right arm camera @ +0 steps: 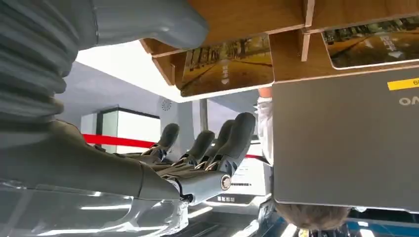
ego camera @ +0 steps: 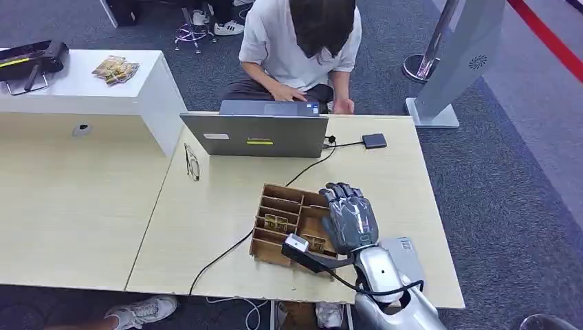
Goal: Pass the card to the sensor for recognition and then transmit it.
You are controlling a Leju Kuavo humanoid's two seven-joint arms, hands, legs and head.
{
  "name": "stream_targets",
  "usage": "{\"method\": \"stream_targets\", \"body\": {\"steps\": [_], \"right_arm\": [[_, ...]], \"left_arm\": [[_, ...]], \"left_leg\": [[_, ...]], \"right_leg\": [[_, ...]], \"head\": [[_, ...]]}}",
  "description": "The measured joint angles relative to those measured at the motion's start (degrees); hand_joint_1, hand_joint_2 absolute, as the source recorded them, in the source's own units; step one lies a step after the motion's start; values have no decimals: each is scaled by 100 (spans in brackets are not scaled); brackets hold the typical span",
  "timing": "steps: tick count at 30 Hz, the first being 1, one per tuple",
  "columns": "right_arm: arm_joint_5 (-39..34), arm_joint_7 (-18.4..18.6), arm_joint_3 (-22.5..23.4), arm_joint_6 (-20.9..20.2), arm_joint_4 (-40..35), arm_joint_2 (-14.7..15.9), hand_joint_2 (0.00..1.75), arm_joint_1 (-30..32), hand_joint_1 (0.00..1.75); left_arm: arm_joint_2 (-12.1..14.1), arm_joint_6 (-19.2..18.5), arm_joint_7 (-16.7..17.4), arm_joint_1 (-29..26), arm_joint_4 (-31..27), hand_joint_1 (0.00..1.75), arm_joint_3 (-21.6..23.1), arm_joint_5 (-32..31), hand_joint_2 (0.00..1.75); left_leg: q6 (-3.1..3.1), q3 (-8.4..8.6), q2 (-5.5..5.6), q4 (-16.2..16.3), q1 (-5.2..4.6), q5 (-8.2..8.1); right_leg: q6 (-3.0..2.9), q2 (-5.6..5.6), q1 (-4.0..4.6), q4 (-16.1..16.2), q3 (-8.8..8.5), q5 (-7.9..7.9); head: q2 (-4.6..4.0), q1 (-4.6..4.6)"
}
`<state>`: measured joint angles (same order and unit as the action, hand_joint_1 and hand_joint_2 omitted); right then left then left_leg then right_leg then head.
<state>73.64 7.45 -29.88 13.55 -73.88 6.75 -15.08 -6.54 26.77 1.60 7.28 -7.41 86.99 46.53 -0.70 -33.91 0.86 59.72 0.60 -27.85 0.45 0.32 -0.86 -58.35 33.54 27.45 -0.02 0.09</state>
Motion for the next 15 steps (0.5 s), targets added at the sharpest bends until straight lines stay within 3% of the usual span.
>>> {"method": "stream_targets", "body": {"steps": [9,11,12,13,15], "right_arm": [[2,0,0,-59,37,-2,175,-2,63],[2,0,0,-59,48,-2,175,-6,80],[2,0,0,-59,52,-2,175,-9,129],[9,24,0,-59,59,-2,175,-12,140],[11,31,0,-59,68,-2,175,-17,140]], "left_arm": [[0,0,-2,0,0,0,0,13,0],[0,0,-2,0,0,0,0,15,0],[0,0,-2,0,0,0,0,17,0],[0,0,-4,0,0,0,0,17,0],[-2,0,-7,0,0,0,0,7,0]], "left_leg": [[0,0,0,0,0,0],[0,0,0,0,0,0],[0,0,0,0,0,0],[0,0,0,0,0,0],[0,0,0,0,0,0]], "right_leg": [[0,0,0,0,0,0],[0,0,0,0,0,0],[0,0,0,0,0,0],[0,0,0,0,0,0],[0,0,0,0,0,0]], "head": [[0,0],[0,0],[0,0],[0,0],[0,0]]}}
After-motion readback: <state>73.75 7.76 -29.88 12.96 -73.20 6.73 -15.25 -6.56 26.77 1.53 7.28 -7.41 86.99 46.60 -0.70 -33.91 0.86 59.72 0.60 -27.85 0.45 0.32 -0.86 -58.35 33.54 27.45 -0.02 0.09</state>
